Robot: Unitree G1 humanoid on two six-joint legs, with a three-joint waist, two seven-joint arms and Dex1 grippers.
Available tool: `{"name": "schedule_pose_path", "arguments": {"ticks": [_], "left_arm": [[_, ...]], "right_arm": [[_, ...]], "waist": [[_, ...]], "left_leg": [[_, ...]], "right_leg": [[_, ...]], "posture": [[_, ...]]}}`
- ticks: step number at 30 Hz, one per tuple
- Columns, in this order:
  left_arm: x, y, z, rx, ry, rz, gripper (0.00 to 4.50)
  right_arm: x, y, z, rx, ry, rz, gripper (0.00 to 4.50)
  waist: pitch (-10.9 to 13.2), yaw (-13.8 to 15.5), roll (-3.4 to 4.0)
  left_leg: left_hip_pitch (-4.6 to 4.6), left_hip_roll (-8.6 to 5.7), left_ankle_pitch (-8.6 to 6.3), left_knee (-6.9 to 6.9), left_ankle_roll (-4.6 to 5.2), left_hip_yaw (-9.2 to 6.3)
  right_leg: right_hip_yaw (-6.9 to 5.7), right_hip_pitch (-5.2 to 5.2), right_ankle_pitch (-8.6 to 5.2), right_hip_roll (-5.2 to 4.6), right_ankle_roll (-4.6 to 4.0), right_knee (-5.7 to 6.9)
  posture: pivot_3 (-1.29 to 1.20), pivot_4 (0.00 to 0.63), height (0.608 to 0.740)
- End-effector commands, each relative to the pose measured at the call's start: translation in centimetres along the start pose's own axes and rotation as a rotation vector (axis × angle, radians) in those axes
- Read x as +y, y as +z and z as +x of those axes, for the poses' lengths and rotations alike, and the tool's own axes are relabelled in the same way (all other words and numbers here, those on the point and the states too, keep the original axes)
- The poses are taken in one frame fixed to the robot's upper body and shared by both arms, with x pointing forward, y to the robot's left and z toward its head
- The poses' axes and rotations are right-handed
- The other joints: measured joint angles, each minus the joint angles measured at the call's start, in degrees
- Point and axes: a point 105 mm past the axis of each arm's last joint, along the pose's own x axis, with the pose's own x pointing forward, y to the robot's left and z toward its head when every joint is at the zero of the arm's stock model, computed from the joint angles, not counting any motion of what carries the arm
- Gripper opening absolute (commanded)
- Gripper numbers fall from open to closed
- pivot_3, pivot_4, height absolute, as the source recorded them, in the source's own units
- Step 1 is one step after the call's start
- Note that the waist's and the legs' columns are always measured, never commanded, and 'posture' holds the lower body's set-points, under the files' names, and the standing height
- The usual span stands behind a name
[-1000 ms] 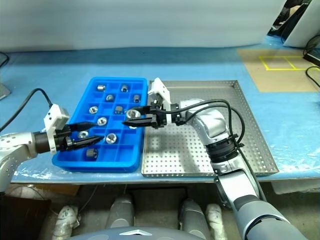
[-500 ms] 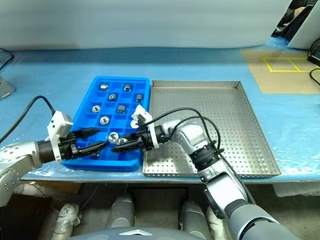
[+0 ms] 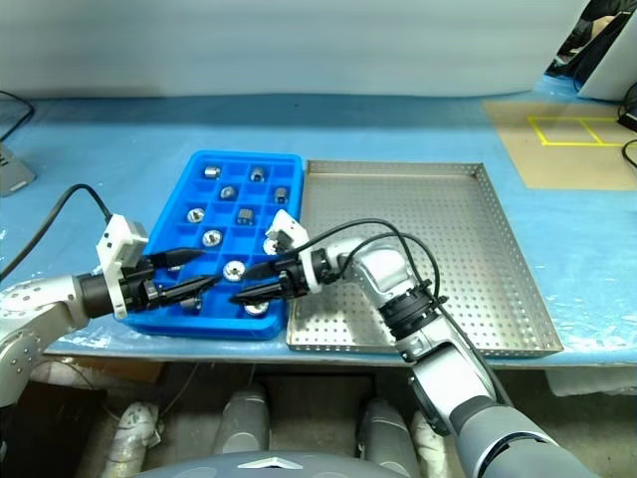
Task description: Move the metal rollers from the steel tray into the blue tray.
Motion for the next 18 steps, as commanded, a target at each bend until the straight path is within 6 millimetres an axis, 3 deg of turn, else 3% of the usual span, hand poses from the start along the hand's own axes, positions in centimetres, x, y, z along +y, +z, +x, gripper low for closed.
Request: {"name": "schedule_pose_path", "arguments": {"ticks": [1,5,7,13,15,18], "left_arm": [[0.0,0.9,0.5,-0.027,-0.020,0.037,3.75],[0.8,1.3,1.9,-0.064,-0.013,0.052,3.75],[1.7,1.7,3.4,-0.100,0.020,0.066,3.75],[2.3,3.0,8.2,-0.202,0.025,0.061,3.75],[2.8,2.9,9.4,-0.215,0.049,0.053,3.75],[3.8,3.4,10.7,-0.246,0.100,0.043,3.75]], "right_arm": [[-1.0,3.2,-2.4,-0.104,-0.090,-0.077,3.27],[-4.0,6.8,-7.9,-0.251,-0.363,-0.164,3.27],[-5.2,7.2,-11.6,-0.304,-0.525,-0.171,3.27],[-7.2,3.9,-18.5,-0.362,-0.865,-0.113,3.27],[-8.0,3.2,-19.8,-0.413,-0.988,-0.079,3.27],[-8.5,2.0,-20.4,-0.447,-1.100,-0.051,3.27]], "waist": [[0.0,0.0,-0.01],[0.0,-0.1,0.00],[0.0,0.1,0.01],[-0.1,-0.3,-0.06],[-0.1,-1.2,-0.04],[-0.1,-2.7,-0.03]], "left_leg": [[0.00,-0.02,0.00,0.03,0.00,0.00],[0.04,-0.02,0.02,0.06,-0.03,0.00],[0.04,-0.05,0.03,0.09,-0.04,0.01],[0.06,-0.08,0.03,0.16,-0.02,0.01],[0.08,-0.09,0.03,0.15,-0.02,0.02],[0.11,-0.10,0.03,0.15,-0.02,0.04]], "right_leg": [[0.02,0.01,0.00,0.00,0.00,0.01],[0.10,0.00,0.00,0.01,0.00,0.13],[0.15,0.01,0.00,0.01,0.00,0.16],[0.28,0.18,0.13,0.00,0.21,0.11],[0.32,0.12,0.14,0.02,0.23,0.18],[0.45,0.05,0.14,0.05,0.23,0.24]], "posture": [[0.19,0.150,0.740],[0.14,0.150,0.740],[0.11,0.150,0.740],[0.05,0.150,0.740],[0.03,0.150,0.740],[0.00,0.150,0.740]]}}
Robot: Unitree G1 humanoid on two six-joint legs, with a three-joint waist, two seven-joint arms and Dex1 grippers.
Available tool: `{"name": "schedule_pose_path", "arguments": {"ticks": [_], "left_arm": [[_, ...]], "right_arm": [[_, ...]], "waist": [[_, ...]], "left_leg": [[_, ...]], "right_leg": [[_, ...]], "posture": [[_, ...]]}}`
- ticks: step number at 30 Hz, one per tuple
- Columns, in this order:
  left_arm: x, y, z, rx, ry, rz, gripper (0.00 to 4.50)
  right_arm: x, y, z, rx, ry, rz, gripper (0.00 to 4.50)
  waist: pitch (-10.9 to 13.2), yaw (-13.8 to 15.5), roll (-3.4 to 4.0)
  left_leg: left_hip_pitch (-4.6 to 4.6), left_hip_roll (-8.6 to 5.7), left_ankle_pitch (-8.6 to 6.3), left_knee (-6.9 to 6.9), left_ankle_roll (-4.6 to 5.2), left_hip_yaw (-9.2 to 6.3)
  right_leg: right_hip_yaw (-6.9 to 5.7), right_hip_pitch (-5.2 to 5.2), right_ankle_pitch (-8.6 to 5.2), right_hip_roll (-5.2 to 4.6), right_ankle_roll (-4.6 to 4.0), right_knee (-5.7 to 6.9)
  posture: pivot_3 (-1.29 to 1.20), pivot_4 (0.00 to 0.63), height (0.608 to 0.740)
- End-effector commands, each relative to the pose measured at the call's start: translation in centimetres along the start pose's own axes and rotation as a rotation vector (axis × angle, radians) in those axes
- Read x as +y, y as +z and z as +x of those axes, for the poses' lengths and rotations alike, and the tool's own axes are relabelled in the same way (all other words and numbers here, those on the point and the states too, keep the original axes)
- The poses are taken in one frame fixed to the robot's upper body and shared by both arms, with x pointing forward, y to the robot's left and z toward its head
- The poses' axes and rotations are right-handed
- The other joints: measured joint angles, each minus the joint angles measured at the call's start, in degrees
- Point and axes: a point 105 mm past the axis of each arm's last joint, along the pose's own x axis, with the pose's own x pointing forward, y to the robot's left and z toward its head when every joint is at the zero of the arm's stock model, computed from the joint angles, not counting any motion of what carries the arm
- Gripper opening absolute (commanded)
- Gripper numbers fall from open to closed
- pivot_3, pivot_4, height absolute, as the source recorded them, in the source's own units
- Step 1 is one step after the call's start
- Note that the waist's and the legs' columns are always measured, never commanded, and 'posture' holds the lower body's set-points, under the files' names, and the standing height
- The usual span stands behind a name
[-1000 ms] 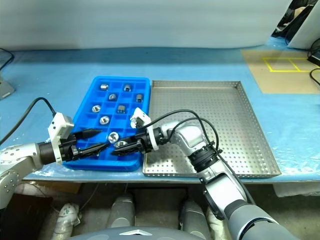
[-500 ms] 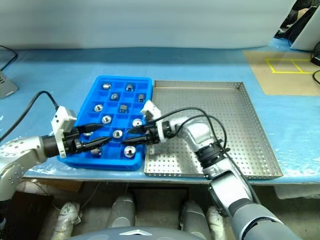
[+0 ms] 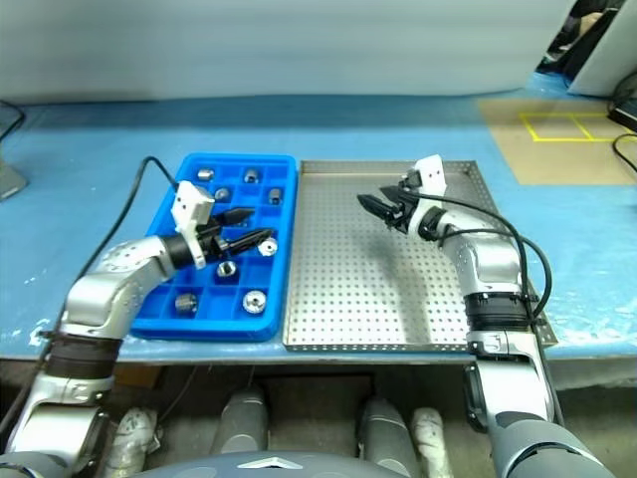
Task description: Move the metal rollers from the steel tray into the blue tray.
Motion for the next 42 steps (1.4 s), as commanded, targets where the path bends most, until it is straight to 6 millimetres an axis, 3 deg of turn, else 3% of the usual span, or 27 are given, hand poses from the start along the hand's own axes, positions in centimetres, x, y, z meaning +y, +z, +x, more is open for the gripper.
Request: {"name": "schedule_pose_path", "arguments": {"ticks": [1,4,8,13,18,23,28,32,42], "left_arm": [[1.6,1.0,1.1,-0.049,0.081,0.033,3.75],[2.1,0.7,2.6,-0.056,0.131,0.007,3.75],[1.2,0.5,3.3,-0.042,0.115,0.024,3.75],[1.5,0.7,3.0,-0.049,0.148,0.014,3.75],[1.7,0.1,1.9,-0.026,0.156,0.007,3.75],[3.1,0.6,1.4,-0.059,0.278,0.004,3.75],[2.4,1.1,1.7,-0.095,0.267,-0.010,3.75],[2.2,2.0,1.6,-0.126,0.256,-0.010,3.75],[1.7,2.0,1.4,-0.126,0.230,-0.020,3.75]], "right_arm": [[-0.7,0.7,-0.3,-0.073,-0.125,-0.050,3.27],[-0.5,-0.6,0.0,-0.043,-0.169,-0.107,3.27],[0.3,0.0,0.0,-0.061,-0.151,-0.113,3.27],[0.1,-0.3,0.0,-0.050,-0.155,-0.112,3.27],[1.3,-0.4,0.7,-0.049,-0.103,-0.115,3.27],[0.2,-0.6,1.3,-0.049,-0.204,-0.138,3.27],[0.9,0.4,2.0,-0.104,-0.211,-0.097,3.27],[1.9,0.2,2.4,-0.099,-0.163,-0.116,3.27],[2.5,0.1,2.8,-0.097,-0.133,-0.119,3.27]], "waist": [[0.0,-1.0,0.00],[0.0,-1.3,0.00],[0.0,-1.4,0.01],[0.0,-1.2,0.01],[0.0,-1.3,0.02],[0.0,-1.2,0.03],[0.0,-1.1,0.04],[0.0,-1.1,0.04],[0.0,-1.1,0.05]], "left_leg": [[-0.01,0.00,0.00,0.00,0.00,0.00],[0.02,-0.02,0.00,0.00,0.00,0.02],[0.02,-0.07,-0.02,0.00,0.03,0.07],[0.02,-0.07,-0.04,-0.01,0.07,0.07],[0.02,-0.06,-0.04,-0.01,0.07,0.07],[0.02,-0.06,-0.04,-0.03,0.07,0.07],[-0.02,-0.08,-0.04,-0.02,0.07,0.08],[-0.05,-0.07,-0.04,-0.08,0.07,0.07],[-0.05,-0.06,-0.04,-0.11,0.07,0.07]], "right_leg": [[0.00,-0.01,0.00,0.00,0.00,0.01],[0.05,-0.01,0.00,0.00,0.00,-0.02],[0.14,0.00,0.01,-0.01,0.01,-0.10],[0.13,0.01,0.01,-0.02,0.02,-0.13],[0.13,0.02,0.00,-0.02,0.00,-0.13],[0.13,0.02,-0.05,-0.02,-0.09,-0.16],[0.12,0.02,-0.08,-0.04,-0.13,-0.21],[0.09,0.02,0.02,-0.03,0.03,-0.27],[0.08,0.01,0.02,-0.03,0.04,-0.30]], "posture": [[-0.01,0.150,0.740],[-0.03,0.150,0.740],[-0.04,0.150,0.740],[-0.02,0.150,0.740],[-0.01,0.150,0.740],[0.02,0.150,0.740],[0.03,0.150,0.740],[0.04,0.150,0.740],[0.06,0.150,0.740]]}}
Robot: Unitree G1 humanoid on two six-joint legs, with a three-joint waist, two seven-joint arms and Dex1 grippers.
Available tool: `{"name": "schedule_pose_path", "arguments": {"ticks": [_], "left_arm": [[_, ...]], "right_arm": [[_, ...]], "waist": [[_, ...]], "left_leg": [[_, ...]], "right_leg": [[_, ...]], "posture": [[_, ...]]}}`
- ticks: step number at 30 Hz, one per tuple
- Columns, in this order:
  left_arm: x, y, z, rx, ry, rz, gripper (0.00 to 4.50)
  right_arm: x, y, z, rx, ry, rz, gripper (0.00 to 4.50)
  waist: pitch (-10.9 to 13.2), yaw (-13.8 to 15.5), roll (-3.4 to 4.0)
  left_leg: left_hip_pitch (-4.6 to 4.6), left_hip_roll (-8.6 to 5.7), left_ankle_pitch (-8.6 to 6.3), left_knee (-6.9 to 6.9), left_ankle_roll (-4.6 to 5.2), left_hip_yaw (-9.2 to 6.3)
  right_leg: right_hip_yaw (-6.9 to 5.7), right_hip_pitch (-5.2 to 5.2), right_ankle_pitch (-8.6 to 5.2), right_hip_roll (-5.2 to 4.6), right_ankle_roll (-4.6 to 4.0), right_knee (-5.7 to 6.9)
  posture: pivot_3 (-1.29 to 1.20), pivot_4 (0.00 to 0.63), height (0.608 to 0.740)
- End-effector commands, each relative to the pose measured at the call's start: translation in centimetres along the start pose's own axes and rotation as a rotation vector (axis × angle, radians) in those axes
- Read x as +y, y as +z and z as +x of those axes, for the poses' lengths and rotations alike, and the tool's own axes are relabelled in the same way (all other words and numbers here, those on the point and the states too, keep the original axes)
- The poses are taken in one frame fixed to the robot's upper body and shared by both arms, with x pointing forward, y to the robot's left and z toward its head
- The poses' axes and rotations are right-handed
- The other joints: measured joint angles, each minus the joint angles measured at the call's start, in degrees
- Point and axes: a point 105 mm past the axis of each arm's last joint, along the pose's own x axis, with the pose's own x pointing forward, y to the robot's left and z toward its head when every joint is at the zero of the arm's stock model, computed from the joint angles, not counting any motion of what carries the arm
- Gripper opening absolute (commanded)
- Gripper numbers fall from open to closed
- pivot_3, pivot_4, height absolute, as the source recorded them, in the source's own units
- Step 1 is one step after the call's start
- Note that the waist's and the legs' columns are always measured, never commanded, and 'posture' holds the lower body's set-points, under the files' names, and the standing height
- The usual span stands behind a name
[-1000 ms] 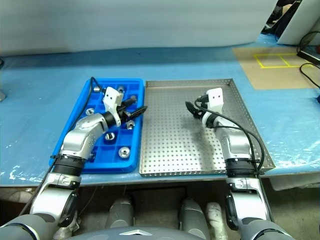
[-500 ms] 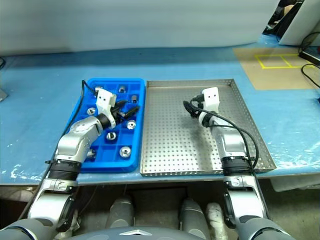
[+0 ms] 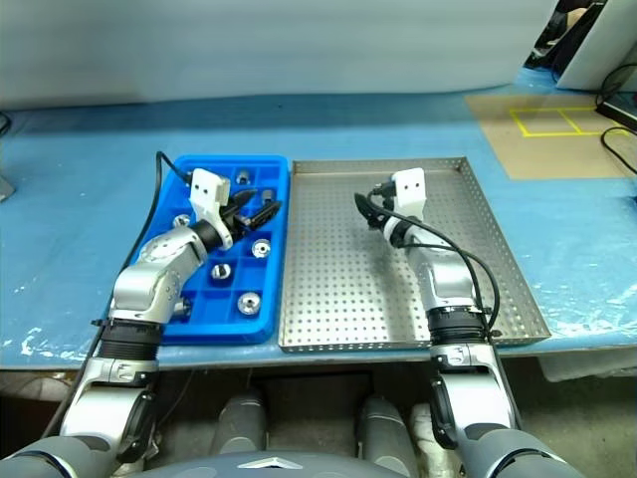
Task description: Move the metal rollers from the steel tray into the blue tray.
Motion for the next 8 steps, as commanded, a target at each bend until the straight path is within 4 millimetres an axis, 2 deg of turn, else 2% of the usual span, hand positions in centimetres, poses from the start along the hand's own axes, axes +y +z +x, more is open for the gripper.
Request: {"name": "schedule_pose_path", "arguments": {"ticks": [1,8], "left_arm": [[0.09,1.21,-0.25,-0.043,0.009,0.020,3.75],[-0.02,0.87,-0.50,-0.035,0.010,0.023,3.75]], "right_arm": [[0.34,1.77,0.20,-0.061,0.015,-0.028,3.27],[0.22,1.61,0.19,-0.054,0.018,-0.033,3.27]], "waist": [[0.0,0.0,0.00],[0.0,0.0,0.00]], "left_leg": [[0.00,0.00,0.00,0.00,0.00,0.00],[0.00,0.00,0.00,-0.02,0.00,0.00]], "right_leg": [[0.00,0.00,0.00,0.00,0.00,0.00],[0.00,0.00,0.00,0.00,0.00,-0.04]], "posture": [[0.06,0.150,0.740],[0.07,0.150,0.740]]}}
